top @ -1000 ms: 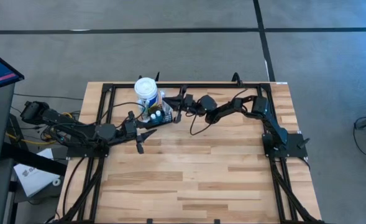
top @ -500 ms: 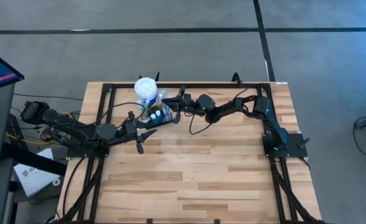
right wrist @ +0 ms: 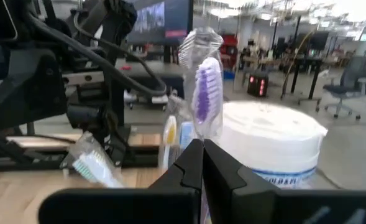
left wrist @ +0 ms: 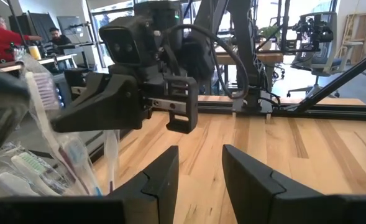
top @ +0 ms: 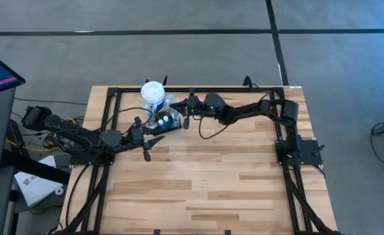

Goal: Pick & Place toothbrushing station
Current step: Put the purple toothbrush into the wire organizer

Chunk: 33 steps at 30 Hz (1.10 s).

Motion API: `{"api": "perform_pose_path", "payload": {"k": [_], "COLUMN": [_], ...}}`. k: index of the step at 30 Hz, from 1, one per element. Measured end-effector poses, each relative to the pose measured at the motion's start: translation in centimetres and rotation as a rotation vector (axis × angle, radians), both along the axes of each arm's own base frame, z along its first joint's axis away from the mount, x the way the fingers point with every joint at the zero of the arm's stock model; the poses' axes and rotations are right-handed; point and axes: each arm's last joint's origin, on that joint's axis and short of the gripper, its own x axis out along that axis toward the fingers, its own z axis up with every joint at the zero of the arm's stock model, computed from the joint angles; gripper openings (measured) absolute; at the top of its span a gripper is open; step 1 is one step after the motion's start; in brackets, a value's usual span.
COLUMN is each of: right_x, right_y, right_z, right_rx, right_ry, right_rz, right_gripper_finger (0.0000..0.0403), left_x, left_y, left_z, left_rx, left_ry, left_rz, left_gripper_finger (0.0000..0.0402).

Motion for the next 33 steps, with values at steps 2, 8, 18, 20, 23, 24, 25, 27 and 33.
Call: {"api": "perform_pose_path", "payload": {"k": [2,8,18,20,23,24,25,27,33], "right_x": [-0.1,-0.6,-1.9,-2.1,-2.3,-2.5,-2.5,-2.7,-3.0], "right_y": [0.1,0.4,0.8,0.9,1.0,1.0,1.0,1.1,1.1], "right_z": [0.2,0.9,3.2,3.3,3.6,3.6,3.7,3.7,3.8], "right_rx": [0.011,0.019,0.034,0.045,0.052,0.057,0.06,0.065,0.086], "right_ry": [0.036,0.117,0.199,0.215,0.236,0.248,0.259,0.274,0.303], "right_rz": [0.0,0.004,0.006,0.006,0.006,0.005,0.005,0.005,0.002], "right_gripper_finger": [0.0,0.0,0.0,0.0,0.0,0.0,0.0,0.0,0.0], "left_x": [0.0,0.0,0.0,0.0,0.0,0.0,0.0,0.0,0.0], "left_y": [0.0,0.0,0.0,0.0,0.0,0.0,0.0,0.0,0.2], "left_z": [0.0,-0.1,-0.1,-0.1,-0.1,-0.1,-0.1,-0.1,-0.1], "left_rx": [0.0,0.002,0.002,0.002,0.002,0.002,0.002,0.002,0.002], "left_ry": [0.0,0.007,0.007,0.007,0.007,0.007,0.007,0.007,0.007], "left_rz": [0.0,0.0,0.0,0.0,0.0,0.0,0.0,0.0,0.012], "left_gripper_finger": [0.0117,0.0117,0.0117,0.0117,0.0117,0.0117,0.0117,0.0117,0.0117]}}
